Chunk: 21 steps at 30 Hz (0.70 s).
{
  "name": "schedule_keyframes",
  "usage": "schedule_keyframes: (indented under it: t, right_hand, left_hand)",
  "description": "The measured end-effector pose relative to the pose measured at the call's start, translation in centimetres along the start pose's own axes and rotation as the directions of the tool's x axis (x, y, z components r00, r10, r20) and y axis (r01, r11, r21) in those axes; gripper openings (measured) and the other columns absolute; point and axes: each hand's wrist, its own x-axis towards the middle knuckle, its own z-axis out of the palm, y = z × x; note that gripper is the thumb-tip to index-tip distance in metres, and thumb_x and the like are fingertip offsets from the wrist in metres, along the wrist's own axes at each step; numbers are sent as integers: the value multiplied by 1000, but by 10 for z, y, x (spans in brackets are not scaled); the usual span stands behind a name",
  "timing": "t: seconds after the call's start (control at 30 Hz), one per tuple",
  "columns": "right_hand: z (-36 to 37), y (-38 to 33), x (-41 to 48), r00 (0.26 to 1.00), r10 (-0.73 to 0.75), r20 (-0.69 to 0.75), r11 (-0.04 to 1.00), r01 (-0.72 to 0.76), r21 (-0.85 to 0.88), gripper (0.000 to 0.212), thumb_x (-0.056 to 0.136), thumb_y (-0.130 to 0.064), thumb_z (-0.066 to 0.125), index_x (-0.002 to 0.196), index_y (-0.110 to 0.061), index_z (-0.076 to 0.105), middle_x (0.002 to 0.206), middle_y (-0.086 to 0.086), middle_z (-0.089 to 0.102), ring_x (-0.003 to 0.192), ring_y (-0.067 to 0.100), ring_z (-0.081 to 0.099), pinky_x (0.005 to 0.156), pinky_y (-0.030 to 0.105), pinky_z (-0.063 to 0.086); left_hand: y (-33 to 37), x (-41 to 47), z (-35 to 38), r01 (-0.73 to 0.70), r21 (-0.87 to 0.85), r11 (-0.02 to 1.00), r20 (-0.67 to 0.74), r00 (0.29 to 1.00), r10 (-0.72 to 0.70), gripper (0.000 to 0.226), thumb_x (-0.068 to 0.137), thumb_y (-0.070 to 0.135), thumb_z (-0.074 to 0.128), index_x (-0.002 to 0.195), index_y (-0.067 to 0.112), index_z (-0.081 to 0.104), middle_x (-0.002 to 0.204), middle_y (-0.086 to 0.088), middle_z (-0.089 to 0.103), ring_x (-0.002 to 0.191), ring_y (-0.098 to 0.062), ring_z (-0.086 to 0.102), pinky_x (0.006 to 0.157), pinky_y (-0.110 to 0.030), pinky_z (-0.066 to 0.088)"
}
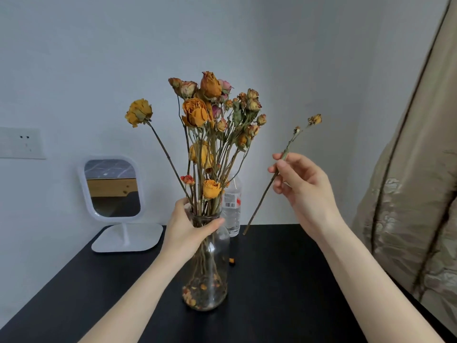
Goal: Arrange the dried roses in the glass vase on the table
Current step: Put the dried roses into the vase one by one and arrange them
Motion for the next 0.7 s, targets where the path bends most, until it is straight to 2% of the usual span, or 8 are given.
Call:
schedule_keyframes:
  t: [0.13,0.23,0.33,0.5,0.6,0.7]
  right_hand:
    - [6,4,5,1000,-4,1,999,4,33,16,94,-6,50,95,-12,65,70,-5,66,56,9,50,55,18,47]
    - [8,8,5,1000,0,0,999,0,51,16,94,-6,51,95,-13,65,70,-5,65,56,9,50,54,18,47]
    - [10,11,6,1000,2,0,998,-2,71,15,94,-7,51,94,-13,65,69,-5,65,54,9,49,54,17,46]
    - [15,13,9,1000,-10,13,996,8,92,14,95,-8,50,96,-12,64,71,-4,65,56,10,49,56,18,46]
    - [19,13,10,999,-34,9,994,33,102,15,95,-8,49,98,-12,63,75,-1,65,57,9,52,58,19,48]
    - [25,13,13,999,-54,2,992,53,115,15,96,-7,48,99,-11,62,79,3,64,59,9,54,59,19,48]
  left_hand:
    - [-2,0,-6,-5,1,1000,18,1000,5,78,56,52,79,120,29,42,95,27,55,87,10,52,73,-17,41]
    - [-6,2,-11,12,-45,999,53,999,-10,71,60,44,81,118,28,44,99,24,59,93,6,56,80,-20,45]
    - [-9,3,-15,13,-64,998,76,997,-8,60,66,31,80,114,28,44,99,22,61,93,7,57,75,-12,43]
    - [-12,2,-22,50,-162,986,180,983,-20,52,75,19,75,119,25,48,112,15,62,107,-3,59,89,-20,44]
    - [-11,-2,-19,49,-169,984,205,979,-13,64,67,37,78,119,33,42,115,22,55,110,0,52,93,-21,38]
    - [-10,-4,-13,-1,-95,995,109,994,12,83,53,53,79,122,32,39,120,15,51,109,-3,50,92,-23,38]
